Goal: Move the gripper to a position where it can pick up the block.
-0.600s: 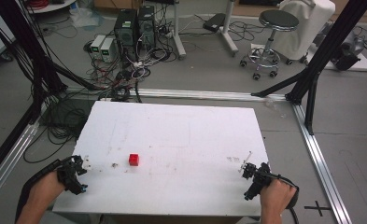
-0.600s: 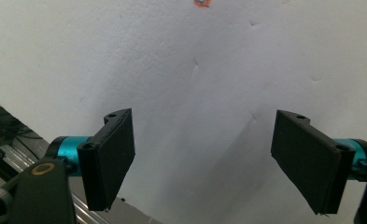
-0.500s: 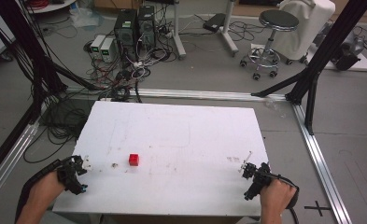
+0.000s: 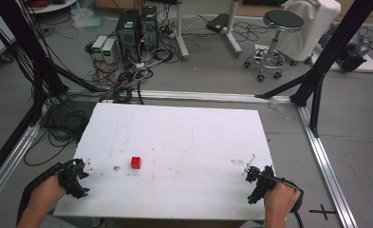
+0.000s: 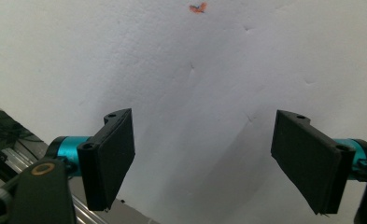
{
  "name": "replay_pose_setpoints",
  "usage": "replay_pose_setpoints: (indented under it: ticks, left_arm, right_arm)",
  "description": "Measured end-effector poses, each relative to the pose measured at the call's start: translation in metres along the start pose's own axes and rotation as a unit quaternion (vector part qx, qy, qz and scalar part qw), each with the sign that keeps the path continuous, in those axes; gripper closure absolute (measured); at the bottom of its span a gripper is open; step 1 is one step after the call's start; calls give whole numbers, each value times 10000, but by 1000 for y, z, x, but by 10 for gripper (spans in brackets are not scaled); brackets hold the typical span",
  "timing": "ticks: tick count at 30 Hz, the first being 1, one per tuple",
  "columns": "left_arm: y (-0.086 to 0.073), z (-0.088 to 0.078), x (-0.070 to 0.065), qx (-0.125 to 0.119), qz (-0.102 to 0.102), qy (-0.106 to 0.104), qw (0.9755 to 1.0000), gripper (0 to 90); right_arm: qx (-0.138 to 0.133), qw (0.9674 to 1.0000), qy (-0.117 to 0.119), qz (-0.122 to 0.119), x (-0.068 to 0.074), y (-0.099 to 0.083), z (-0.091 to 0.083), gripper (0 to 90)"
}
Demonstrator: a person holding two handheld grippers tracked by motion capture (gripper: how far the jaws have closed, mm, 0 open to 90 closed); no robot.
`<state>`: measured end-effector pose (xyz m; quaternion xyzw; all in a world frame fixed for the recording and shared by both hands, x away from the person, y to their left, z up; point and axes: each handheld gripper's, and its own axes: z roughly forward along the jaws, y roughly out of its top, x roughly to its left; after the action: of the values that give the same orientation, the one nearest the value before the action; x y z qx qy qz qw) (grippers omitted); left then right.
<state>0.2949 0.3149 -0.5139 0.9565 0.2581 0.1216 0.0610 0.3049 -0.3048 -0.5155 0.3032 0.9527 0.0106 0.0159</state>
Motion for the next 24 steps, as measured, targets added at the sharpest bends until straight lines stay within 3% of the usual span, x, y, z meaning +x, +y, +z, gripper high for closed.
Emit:
replay_pose_setpoints:
  ticks: [7,16,20,23,24]
  left_arm:
    - [-1,1,1,68,12,51,10000,218]
    - [0,0,4,43,-28,-63,10000,219]
    - [2,0,6,75,100,-87,9999,218]
    - [5,-1,7,59,276,1,9996,218]
    - [7,-3,9,56,432,8,9991,219]
  right_arm:
    - [-36,10000,-23,19,0,0,-2,31]
    - [-137,9999,7,-28,0,2,0,31]
    - [-168,9999,4,26,1,1,-2,31]
    - [-95,9999,-1,-62,0,2,-1,31]
    - [-70,10000,4,-67,0,3,-1,31]
